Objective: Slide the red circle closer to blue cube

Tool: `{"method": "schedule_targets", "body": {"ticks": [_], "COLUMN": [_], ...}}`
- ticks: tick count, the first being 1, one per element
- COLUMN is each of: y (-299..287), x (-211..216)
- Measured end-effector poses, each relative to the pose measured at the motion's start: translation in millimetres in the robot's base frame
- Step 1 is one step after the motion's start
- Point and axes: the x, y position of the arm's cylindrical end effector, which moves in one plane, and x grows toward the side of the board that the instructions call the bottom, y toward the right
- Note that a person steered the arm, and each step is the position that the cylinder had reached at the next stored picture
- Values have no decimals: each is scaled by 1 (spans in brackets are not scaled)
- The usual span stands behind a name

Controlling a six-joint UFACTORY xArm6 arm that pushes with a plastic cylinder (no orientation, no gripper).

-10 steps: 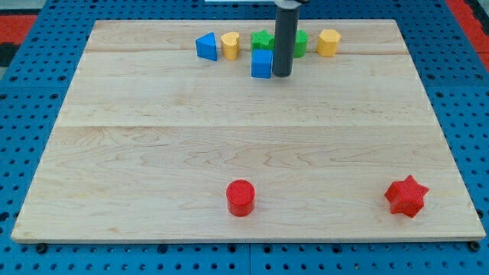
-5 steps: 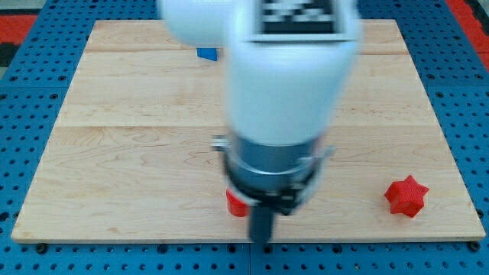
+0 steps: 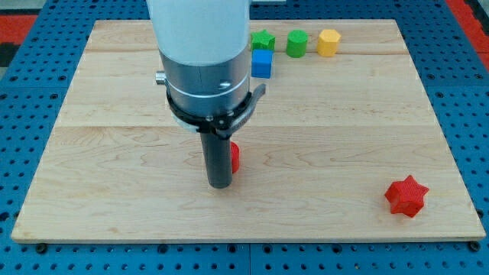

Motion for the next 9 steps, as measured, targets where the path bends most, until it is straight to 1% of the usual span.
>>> {"method": "schedule_targets", "body": {"ticks": [4, 5, 6, 7, 8, 9], "y": [17, 17, 18, 29, 43, 46], "x": [-89, -89, -101, -126, -141, -142]}}
